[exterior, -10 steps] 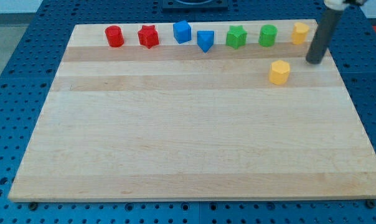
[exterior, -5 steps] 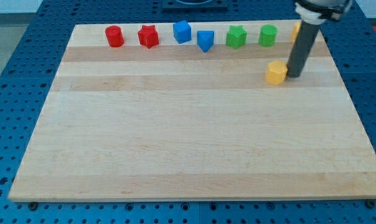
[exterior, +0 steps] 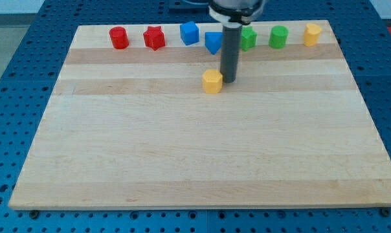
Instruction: Move the yellow hexagon to the left of the red circle
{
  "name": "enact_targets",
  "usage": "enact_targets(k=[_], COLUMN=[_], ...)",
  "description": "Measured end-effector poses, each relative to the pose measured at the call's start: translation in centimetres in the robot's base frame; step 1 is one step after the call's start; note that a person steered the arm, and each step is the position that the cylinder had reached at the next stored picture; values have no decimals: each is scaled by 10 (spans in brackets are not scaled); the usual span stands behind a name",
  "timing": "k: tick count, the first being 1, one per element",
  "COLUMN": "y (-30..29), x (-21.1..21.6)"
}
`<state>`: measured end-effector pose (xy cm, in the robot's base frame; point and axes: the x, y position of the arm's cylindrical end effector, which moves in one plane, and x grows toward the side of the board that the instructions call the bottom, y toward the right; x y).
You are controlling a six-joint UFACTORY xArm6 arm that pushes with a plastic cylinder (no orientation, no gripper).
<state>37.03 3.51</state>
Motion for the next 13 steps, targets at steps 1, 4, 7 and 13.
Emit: enact_targets(k=[1,4,7,13], y=[-28,-90,-80,-115], x=[0,-1,34,83])
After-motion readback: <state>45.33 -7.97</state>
